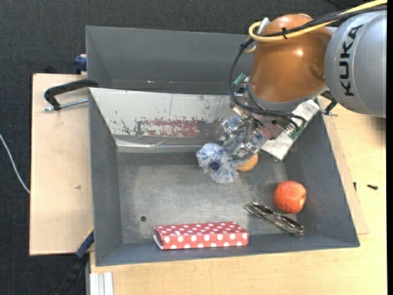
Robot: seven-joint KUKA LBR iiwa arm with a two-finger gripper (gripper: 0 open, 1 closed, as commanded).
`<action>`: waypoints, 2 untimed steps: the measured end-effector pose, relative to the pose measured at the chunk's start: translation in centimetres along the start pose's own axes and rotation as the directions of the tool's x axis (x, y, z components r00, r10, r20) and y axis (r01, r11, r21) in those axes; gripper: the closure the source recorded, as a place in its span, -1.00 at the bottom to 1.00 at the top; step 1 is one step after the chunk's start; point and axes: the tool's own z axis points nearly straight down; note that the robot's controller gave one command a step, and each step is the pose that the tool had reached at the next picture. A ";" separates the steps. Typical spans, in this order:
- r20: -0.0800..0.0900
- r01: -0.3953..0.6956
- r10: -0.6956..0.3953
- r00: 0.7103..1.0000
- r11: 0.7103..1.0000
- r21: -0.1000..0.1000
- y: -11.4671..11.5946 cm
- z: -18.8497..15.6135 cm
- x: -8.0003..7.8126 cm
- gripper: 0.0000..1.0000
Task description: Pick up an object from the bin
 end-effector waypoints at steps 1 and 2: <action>0.000 0.000 0.000 1.000 1.000 0.000 0.0 0.0 0.0 1.00; -0.005 0.132 -0.132 0.991 0.991 -0.006 0.2 -2.5 0.2 1.00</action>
Offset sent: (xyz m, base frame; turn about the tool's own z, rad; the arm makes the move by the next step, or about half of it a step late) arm -0.0065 -0.0035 0.1037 -0.4623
